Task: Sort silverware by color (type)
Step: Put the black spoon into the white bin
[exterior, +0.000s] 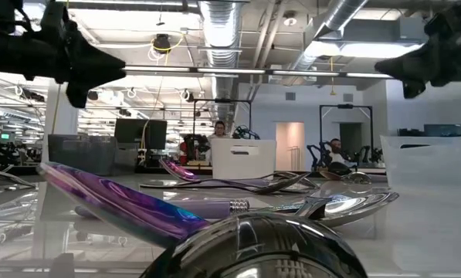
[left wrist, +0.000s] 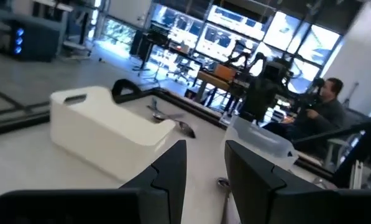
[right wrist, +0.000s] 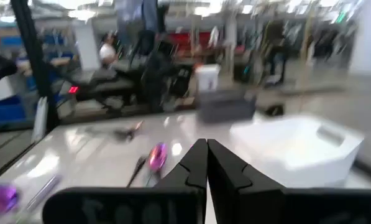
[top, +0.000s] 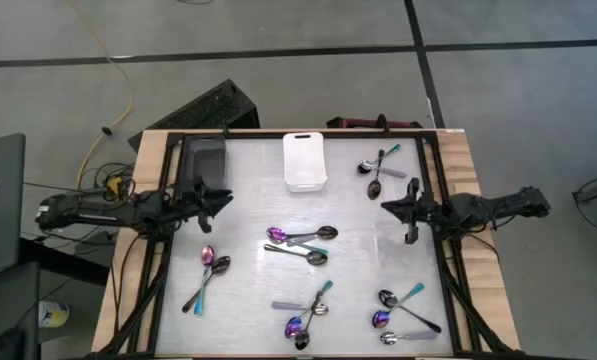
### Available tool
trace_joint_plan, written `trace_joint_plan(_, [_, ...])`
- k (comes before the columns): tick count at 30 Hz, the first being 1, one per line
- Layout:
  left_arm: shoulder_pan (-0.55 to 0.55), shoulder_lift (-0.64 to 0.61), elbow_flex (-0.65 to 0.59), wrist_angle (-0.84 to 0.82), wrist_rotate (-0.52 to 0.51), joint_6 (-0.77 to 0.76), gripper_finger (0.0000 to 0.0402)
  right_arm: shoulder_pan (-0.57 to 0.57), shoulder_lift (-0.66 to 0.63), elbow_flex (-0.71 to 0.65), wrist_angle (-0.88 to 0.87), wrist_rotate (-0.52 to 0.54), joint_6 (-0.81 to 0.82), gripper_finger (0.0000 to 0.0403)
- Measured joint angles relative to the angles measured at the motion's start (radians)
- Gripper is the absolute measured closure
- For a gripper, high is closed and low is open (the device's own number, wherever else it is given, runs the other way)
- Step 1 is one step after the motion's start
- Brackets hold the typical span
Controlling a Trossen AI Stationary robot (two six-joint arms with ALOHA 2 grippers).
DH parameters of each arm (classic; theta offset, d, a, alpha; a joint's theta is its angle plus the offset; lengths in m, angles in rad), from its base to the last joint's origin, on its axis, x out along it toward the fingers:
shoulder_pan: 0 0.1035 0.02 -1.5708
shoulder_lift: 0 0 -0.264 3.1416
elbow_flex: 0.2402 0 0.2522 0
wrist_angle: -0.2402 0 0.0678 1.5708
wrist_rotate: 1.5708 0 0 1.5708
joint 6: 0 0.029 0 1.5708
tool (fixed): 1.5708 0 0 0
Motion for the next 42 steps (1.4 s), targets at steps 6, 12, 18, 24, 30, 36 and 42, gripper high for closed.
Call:
trace_joint_plan(6, [0.057, 0.35, 0.152, 0.017, 0.174, 0.133, 0.0303, -0.031, 0.0, 0.002, 0.048, 0.012, -0.018, 0.0369])
trace_joint_plan(12, [0.063, 0.66, 0.328, 0.013, 0.3, 0.425, 0.0303, -0.045, 0.02, 0.003, 0.051, 0.011, 0.013, 0.0369])
trace_joint_plan(18, [0.063, 0.947, 0.498, 0.029, 0.315, 0.499, 0.0303, -0.028, 0.07, 0.004, 0.053, 0.009, 0.016, 0.0369])
trace_joint_plan(24, [0.063, 1.248, 0.715, 0.025, 0.392, 0.458, 0.0303, -0.029, 0.107, 0.006, 0.053, 0.007, 0.017, 0.0369])
trace_joint_plan(30, [0.063, 1.47, 0.939, -0.211, 0.42, 0.504, 0.0282, -0.029, 0.113, 0.006, 0.052, -0.012, 0.017, 0.0369])
trace_joint_plan(36, [0.064, 1.587, 1.071, -0.287, 0.453, 0.5, 0.0235, -0.029, 0.113, 0.006, 0.049, -0.058, 0.017, 0.0369])
trace_joint_plan(42, [0.068, 1.632, 1.097, -0.298, 0.483, 0.488, 0.0216, -0.029, 0.113, 0.006, 0.048, -0.082, 0.017, 0.0369])
